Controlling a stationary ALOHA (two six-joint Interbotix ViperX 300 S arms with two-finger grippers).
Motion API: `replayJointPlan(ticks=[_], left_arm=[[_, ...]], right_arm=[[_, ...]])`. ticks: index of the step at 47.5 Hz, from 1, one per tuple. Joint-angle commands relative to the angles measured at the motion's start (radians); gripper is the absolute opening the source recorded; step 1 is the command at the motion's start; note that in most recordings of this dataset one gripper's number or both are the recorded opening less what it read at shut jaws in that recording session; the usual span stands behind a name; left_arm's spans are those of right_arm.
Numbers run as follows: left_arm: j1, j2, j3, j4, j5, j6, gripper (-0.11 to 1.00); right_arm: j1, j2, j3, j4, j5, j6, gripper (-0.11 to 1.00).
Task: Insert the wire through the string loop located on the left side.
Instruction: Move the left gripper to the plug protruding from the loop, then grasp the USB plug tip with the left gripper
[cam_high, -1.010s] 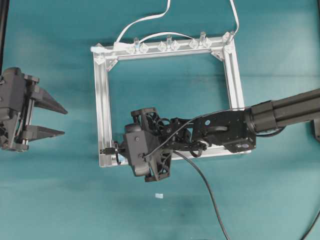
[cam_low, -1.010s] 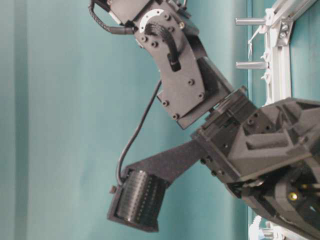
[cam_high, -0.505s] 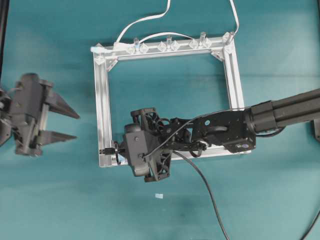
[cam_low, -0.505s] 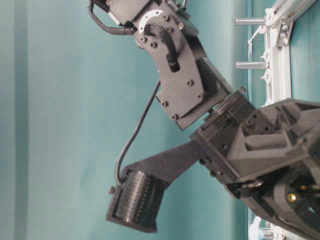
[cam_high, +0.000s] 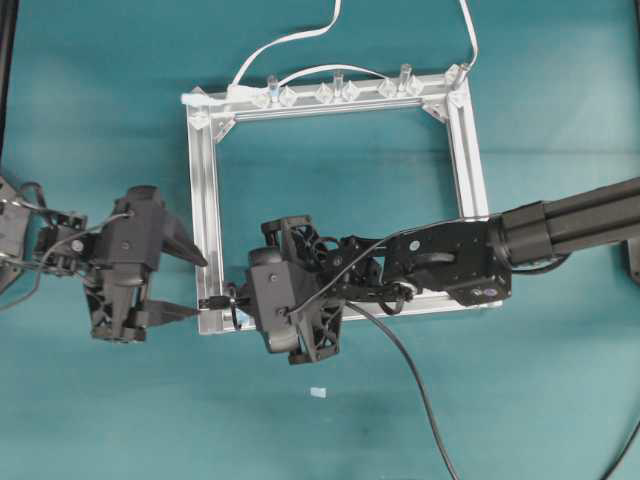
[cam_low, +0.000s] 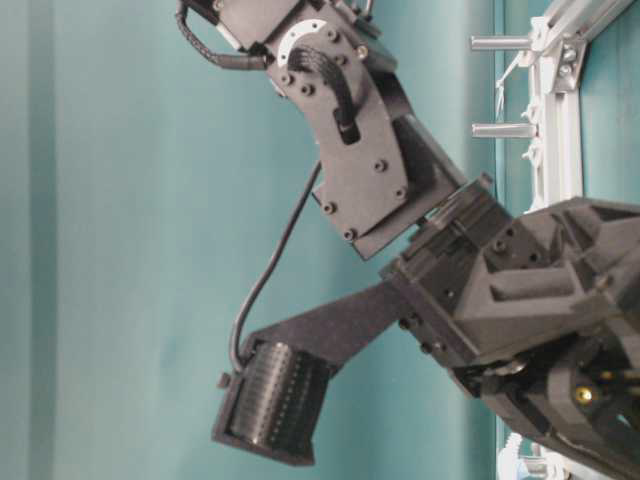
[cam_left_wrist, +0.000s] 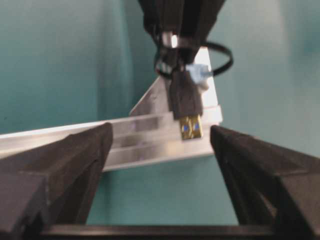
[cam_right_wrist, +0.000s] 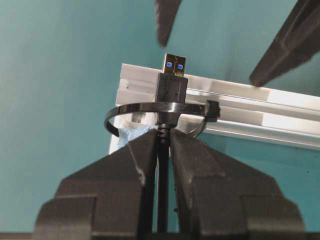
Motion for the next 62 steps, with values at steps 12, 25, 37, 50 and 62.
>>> replayJointPlan(ticks=[12, 25, 37, 50, 62], left_arm=[[-0.035, 0.075, -0.064, -0.002, -0.014, -0.025, 0.87], [-0.035, 0.124, -0.080, 0.000, -0.017, -0.025, 0.87], [-0.035, 0.123, -0.080, 0.000, -0.017, -0.021, 0.84], [-0.035, 0.120, -0.089, 0.000, -0.017, -0.025, 0.42], [-0.035, 0.124, -0.101, 0.000, -0.014, -0.025, 0.22]], right_arm=[[-0.002, -0.023, -0.028, -0.006, -0.009, -0.003, 0.10], [0.000, -0.023, -0.026, -0.014, -0.008, -0.003, 0.10], [-0.002, -0.023, -0.026, -0.015, -0.008, -0.003, 0.10], [-0.002, -0.023, -0.026, -0.015, -0.009, -0.003, 0.10], [-0.002, -0.023, -0.020, -0.014, -0.048, -0.002, 0.10]])
